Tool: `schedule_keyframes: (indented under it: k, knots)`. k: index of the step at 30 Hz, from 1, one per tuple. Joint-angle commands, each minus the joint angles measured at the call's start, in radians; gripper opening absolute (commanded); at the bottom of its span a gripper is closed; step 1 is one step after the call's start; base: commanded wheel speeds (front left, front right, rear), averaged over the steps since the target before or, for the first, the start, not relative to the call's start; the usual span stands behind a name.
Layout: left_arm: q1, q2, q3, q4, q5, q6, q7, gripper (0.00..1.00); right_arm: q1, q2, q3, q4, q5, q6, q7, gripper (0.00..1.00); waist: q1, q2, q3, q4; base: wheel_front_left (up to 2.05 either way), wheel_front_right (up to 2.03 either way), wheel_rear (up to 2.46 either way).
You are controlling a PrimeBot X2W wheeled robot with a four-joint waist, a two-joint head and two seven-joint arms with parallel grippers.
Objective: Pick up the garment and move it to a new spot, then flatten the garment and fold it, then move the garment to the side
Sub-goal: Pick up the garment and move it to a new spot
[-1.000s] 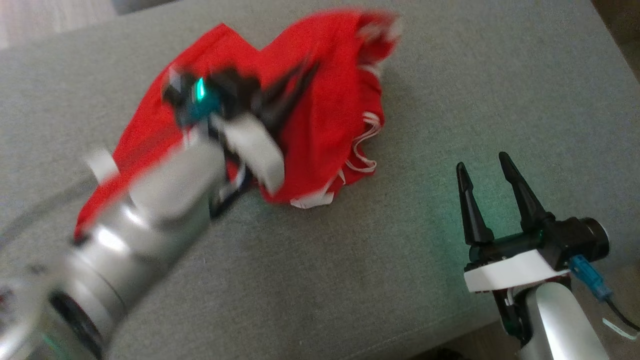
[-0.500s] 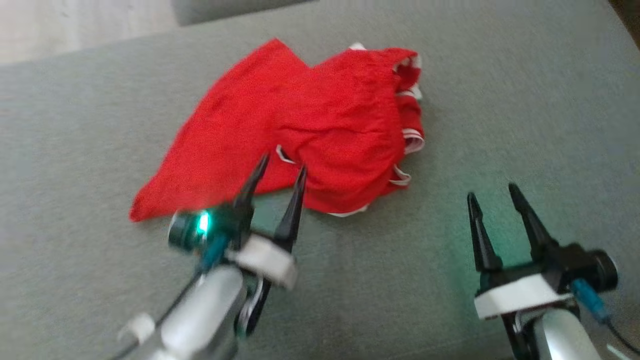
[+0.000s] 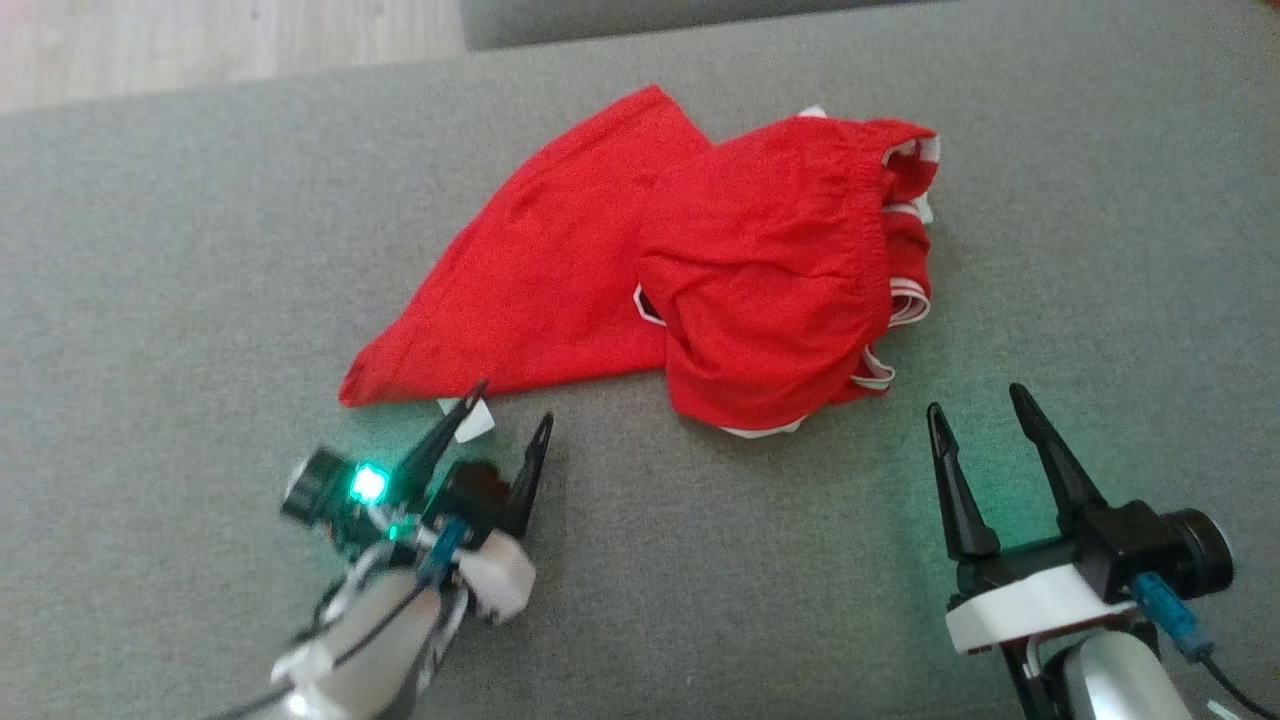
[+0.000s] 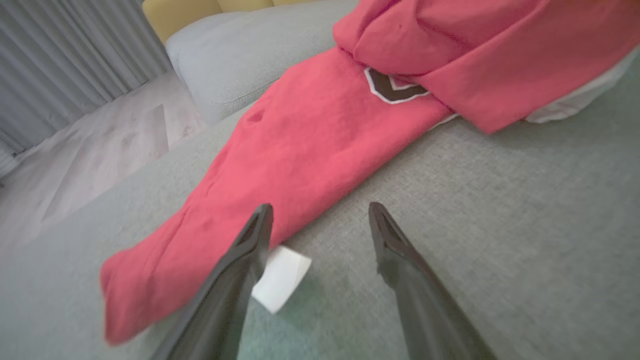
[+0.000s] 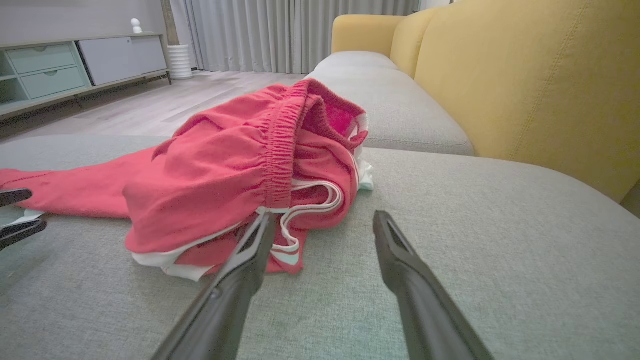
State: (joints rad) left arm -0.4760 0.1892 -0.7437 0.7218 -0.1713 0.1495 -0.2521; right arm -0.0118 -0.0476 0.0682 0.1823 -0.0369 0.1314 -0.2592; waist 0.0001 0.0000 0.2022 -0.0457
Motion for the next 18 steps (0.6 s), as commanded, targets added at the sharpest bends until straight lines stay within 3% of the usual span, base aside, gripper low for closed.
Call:
schedule_keyframes:
  k: [1, 7, 13, 14, 15, 18]
  knots:
    - [-0.082, 0.006, 0.020, -0.001, 0.019, 0.000, -0.010, 1.00, -0.034, -0.007, 0.019, -0.038, -0.006, -0.001, -0.003, 1.00, -0.0001, 0.0000, 0.036, -0.008, 0.00, 0.00, 0.00]
    - [-0.219, -0.039, -0.020, 0.141, 0.073, 0.004, -0.010, 1.00, -0.064, -0.017, 0.020, -0.048, -0.003, -0.001, -0.003, 1.00, -0.0001, 0.0000, 0.100, -0.030, 0.00, 0.00, 0.00]
    - [-0.285, -0.088, -0.012, 0.298, 0.033, -0.051, 0.015, 1.00, -0.086, -0.020, 0.026, -0.048, 0.000, -0.001, -0.003, 1.00, -0.0001, 0.0000, 0.131, -0.052, 0.00, 0.00, 0.00]
    - [-0.289, -0.097, -0.002, 0.324, 0.011, -0.070, 0.032, 0.27, -0.088, -0.021, 0.027, -0.048, 0.001, -0.001, -0.003, 1.00, -0.0001, 0.0000, 0.133, -0.054, 0.00, 0.00, 0.00]
    - [-0.291, -0.105, 0.010, 0.350, -0.014, -0.093, 0.054, 0.00, -0.090, -0.021, 0.027, -0.048, 0.001, -0.001, -0.003, 1.00, -0.0001, 0.0000, 0.134, -0.056, 0.00, 0.00, 0.00]
    - [-0.297, -0.122, 0.041, 0.397, -0.080, -0.152, 0.088, 0.00, -0.090, -0.022, 0.027, -0.045, -0.001, -0.001, -0.003, 1.00, -0.0001, 0.0000, 0.126, -0.059, 0.00, 0.00, 0.00]
